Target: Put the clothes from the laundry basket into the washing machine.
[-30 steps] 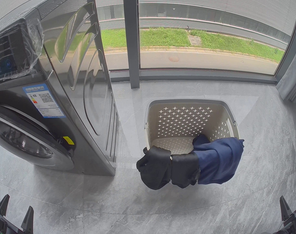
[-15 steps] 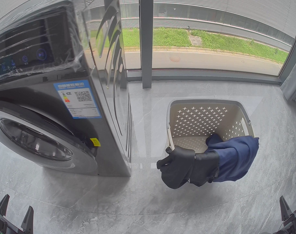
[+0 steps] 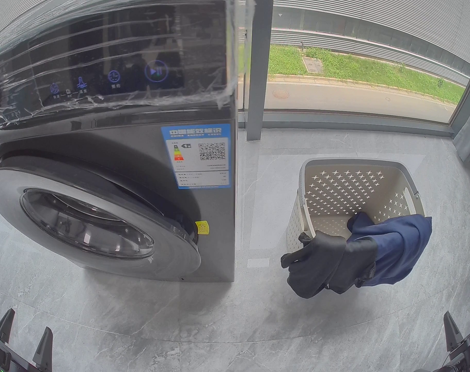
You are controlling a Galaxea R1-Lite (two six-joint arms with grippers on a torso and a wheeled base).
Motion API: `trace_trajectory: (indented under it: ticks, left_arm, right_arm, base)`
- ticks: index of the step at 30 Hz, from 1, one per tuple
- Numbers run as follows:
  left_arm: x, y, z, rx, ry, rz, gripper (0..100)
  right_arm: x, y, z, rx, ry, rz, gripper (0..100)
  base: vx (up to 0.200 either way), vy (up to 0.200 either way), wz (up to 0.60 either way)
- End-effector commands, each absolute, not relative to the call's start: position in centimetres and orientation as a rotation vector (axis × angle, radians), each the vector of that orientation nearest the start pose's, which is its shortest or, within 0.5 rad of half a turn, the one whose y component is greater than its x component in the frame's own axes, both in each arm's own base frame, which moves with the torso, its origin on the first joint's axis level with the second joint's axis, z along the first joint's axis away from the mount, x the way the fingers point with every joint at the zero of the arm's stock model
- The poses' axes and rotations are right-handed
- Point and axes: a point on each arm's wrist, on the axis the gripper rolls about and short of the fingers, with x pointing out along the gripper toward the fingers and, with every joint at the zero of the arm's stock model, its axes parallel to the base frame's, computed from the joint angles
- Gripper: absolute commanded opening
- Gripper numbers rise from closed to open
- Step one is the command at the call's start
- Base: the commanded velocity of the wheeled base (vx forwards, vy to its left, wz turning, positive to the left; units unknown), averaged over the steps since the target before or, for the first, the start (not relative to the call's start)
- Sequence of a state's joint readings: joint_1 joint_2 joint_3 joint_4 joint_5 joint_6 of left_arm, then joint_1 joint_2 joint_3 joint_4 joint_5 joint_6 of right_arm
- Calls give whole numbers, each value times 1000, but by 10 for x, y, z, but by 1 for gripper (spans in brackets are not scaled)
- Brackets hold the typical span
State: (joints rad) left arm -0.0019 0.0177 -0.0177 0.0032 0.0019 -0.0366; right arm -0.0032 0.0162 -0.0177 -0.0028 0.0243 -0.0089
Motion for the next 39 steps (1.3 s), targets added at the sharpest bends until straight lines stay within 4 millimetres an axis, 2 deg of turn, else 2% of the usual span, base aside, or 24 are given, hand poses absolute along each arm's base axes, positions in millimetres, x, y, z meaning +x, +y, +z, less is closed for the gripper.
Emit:
trace_trajectory:
  ticks: [1, 7, 32, 39]
  left_arm:
    - [-23, 0, 76, -37, 6, 0, 100]
    - [-23, 0, 76, -37, 6, 0, 100]
    - [-22, 0, 76, -37, 8, 0, 100]
    - [-23, 0, 76, -37, 6, 0, 100]
  right_arm:
    - [-22, 1, 76, -11, 6, 22, 100]
    - [-22, 1, 76, -9, 6, 22, 100]
    - [-22, 1, 76, -9, 6, 22, 100]
    - [-22, 1, 76, -9, 6, 22, 100]
  base:
    - [0, 0, 0]
    - [0, 0, 0]
    - [0, 200, 0]
    - [0, 0, 0]
